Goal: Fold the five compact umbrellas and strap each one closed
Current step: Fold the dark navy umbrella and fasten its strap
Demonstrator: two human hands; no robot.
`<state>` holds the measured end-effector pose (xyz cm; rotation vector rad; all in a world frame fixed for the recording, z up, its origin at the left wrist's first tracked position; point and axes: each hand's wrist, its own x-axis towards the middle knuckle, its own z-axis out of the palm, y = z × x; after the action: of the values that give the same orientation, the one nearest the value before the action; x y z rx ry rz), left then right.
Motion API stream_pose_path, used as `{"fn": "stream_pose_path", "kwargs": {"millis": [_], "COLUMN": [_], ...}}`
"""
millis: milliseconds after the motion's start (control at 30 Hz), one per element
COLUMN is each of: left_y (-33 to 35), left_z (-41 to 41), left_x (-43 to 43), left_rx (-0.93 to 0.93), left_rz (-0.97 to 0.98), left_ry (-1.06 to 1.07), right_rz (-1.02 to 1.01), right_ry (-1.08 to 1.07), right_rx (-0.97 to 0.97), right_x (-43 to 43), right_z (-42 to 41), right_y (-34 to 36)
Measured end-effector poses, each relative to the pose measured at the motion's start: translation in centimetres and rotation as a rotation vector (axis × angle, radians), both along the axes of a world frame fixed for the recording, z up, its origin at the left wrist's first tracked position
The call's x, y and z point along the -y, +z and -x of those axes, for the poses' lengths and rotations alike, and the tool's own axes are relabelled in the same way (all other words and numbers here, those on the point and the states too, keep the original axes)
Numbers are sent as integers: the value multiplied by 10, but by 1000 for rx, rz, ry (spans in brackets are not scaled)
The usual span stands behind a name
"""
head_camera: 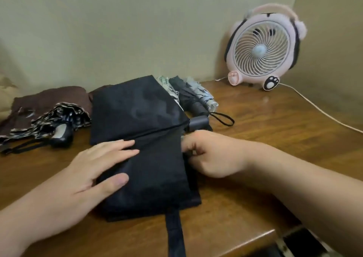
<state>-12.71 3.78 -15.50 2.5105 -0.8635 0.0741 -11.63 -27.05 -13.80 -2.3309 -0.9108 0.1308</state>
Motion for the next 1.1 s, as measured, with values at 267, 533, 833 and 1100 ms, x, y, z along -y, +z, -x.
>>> {"fn": "stream_pose_path", "kwargs": {"millis": [267,533,833,1100], "left_y": [4,20,11,-2], "left_z": [-23,-53,-47,-61], "left_x": [16,24,-2,12], "left_rx": [102,241,126,169], "left_rz": [-37,-242,-103,-118], "left_ry": [46,91,189,169], "right_rz": [46,360,268,289], "right_ry": [-454,-335,-103,-115], "right_rx": [350,293,492,516], "right_x": [30,-19,-49,-30], "right_z": [-59,-80,-104,-113], "right_y": [36,-13,-23,-23]}}
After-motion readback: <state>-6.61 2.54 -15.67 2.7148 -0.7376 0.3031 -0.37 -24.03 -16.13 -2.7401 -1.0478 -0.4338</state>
